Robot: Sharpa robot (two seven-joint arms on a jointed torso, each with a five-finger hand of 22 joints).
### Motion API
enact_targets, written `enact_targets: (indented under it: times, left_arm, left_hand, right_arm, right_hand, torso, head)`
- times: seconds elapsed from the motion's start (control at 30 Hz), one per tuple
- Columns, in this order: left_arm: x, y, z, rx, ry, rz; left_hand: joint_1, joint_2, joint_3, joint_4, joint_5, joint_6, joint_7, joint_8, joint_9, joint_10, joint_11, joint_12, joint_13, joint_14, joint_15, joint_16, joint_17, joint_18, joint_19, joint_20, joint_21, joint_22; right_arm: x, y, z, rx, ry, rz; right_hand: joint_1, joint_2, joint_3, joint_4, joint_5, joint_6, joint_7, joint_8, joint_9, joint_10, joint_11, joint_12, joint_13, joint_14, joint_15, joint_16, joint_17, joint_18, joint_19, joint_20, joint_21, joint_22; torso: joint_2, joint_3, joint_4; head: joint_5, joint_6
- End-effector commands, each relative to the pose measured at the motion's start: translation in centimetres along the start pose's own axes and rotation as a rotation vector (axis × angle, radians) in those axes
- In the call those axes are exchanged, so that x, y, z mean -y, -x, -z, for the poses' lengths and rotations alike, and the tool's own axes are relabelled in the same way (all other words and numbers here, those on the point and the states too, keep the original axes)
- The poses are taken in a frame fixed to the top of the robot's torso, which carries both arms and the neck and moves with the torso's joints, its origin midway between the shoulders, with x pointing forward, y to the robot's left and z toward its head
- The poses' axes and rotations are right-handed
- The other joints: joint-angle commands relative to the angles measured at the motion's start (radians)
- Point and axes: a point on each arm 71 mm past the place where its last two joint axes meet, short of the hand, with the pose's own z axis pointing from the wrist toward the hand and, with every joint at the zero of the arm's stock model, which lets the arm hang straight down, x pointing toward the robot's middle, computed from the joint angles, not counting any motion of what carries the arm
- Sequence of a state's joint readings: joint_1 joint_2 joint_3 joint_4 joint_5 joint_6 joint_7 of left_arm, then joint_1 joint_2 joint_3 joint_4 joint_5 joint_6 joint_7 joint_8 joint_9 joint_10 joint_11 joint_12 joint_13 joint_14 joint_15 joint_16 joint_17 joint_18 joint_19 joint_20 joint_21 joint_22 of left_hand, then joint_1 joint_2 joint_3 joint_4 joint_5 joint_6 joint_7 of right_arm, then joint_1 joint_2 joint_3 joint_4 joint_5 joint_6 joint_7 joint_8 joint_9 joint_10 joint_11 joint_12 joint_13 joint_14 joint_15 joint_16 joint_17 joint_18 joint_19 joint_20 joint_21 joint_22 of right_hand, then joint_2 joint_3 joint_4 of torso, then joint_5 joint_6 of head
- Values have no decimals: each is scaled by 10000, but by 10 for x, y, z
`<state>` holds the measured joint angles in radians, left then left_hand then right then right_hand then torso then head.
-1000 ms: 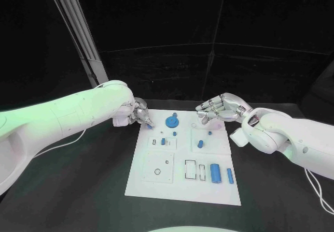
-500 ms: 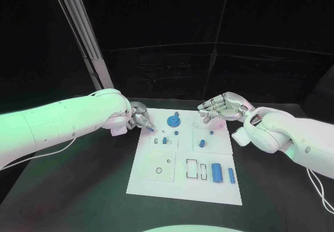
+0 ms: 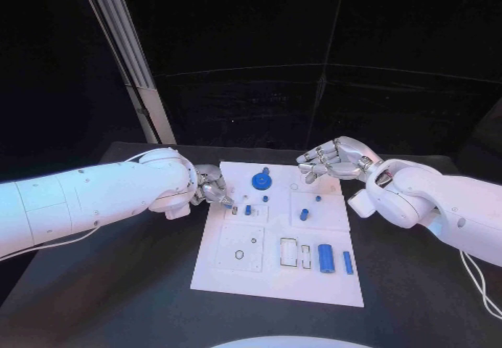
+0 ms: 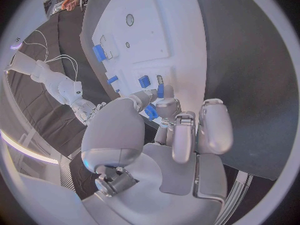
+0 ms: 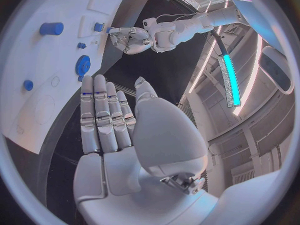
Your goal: Assemble the parts on the task board
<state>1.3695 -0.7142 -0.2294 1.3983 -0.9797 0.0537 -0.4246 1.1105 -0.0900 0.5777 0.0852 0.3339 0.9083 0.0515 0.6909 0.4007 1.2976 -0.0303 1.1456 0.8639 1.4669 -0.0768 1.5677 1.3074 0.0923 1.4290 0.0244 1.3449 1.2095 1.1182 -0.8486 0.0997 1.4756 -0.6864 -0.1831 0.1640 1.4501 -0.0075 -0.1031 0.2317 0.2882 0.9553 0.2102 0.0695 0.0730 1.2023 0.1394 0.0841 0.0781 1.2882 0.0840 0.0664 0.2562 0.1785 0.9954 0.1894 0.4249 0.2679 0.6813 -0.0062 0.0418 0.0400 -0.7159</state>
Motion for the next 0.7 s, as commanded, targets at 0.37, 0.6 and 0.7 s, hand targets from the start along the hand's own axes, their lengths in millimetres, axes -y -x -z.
enact_targets:
  times: [0.37,0.6,0.7]
  left_arm:
    - [7,-5,-1,317,211,-654]
    - [9,-6,-4,177,274,-756]
    - [10,-6,-6,132,299,-763]
  left_hand:
    - [-22,92,1452,-1413,40,97,-29,3,20,112,23,53,68,1039,-94,31,2634,-150,66,1,35,-5]
    - [-22,92,1452,-1413,40,97,-29,3,20,112,23,53,68,1039,-94,31,2634,-150,66,1,35,-5]
    - [-39,91,1456,-1412,38,104,-29,-5,21,125,23,60,82,1039,-95,31,2634,-151,68,0,38,0]
  right_arm:
    - [-3,-2,-1,-86,178,-243]
    - [-3,-2,-2,-89,183,-257]
    - [-3,-2,-2,-93,190,-261]
  right_hand:
    - [3,85,-1,-49,38,-58,-11,2,15,-70,-22,64,12,-50,-24,-4,-11,40,91,7,-57,-13]
    - [3,85,-1,-49,38,-58,-11,2,15,-70,-22,64,12,-50,-24,-4,-11,40,91,7,-57,-13]
    - [3,85,-1,-49,38,-58,-11,2,15,-70,-22,64,12,-50,-24,-4,-11,40,91,7,-57,-13]
  torso:
    - [17,13,-17]
    - [7,18,-11]
    - [14,19,-10]
  head:
    - [-4,-49]
    - [-18,-67]
    - [-19,-64]
